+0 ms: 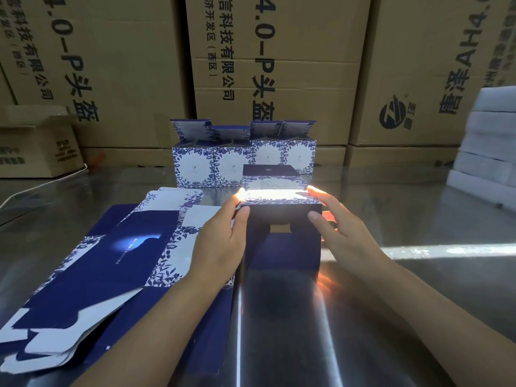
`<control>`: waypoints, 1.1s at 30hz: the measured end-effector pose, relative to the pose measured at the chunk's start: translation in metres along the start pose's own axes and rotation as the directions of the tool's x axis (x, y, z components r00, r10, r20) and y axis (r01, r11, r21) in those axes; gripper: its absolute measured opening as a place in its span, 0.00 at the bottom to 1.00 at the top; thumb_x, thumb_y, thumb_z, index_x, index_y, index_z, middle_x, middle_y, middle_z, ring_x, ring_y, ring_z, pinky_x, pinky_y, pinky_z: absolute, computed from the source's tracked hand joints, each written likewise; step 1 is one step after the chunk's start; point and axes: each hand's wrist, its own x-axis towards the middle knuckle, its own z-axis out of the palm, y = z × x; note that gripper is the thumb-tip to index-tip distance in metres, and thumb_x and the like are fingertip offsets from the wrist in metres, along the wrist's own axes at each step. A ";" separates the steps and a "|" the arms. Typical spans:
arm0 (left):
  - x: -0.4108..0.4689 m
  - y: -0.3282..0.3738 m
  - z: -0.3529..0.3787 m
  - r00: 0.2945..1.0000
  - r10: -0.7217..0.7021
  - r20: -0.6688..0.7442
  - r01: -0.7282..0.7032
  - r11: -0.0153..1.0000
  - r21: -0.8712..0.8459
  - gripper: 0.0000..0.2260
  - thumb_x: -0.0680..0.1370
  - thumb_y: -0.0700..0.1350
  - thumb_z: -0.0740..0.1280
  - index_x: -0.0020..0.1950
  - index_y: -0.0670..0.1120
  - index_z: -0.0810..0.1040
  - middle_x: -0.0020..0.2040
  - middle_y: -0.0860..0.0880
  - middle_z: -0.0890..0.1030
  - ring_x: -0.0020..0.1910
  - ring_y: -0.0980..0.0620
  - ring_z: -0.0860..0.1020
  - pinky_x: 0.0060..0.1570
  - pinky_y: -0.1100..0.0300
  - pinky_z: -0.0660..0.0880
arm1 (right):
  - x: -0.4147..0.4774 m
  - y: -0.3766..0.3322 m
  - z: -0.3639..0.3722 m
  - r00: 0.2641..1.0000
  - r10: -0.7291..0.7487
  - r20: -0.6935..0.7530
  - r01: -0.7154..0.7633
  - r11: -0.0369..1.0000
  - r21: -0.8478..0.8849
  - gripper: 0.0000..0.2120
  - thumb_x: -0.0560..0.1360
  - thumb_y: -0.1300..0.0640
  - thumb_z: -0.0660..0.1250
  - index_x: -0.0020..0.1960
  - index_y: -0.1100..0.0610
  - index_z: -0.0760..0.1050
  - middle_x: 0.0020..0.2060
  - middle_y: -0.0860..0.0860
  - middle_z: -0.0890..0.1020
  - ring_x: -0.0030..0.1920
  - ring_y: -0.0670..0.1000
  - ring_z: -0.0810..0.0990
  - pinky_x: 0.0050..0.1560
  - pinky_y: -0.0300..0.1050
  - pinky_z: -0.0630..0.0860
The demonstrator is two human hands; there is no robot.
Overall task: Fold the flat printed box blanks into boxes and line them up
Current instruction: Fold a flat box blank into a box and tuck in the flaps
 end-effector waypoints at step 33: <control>0.007 0.012 -0.003 0.954 -0.178 0.240 0.270 0.858 -0.437 0.18 0.72 0.65 0.53 0.46 0.63 0.81 0.50 0.60 0.83 0.55 0.57 0.79 0.63 0.45 0.72 | 0.011 -0.006 0.000 0.907 0.415 0.073 -0.383 0.741 0.552 0.16 0.78 0.38 0.55 0.58 0.46 0.73 0.54 0.44 0.80 0.55 0.47 0.80 0.52 0.46 0.75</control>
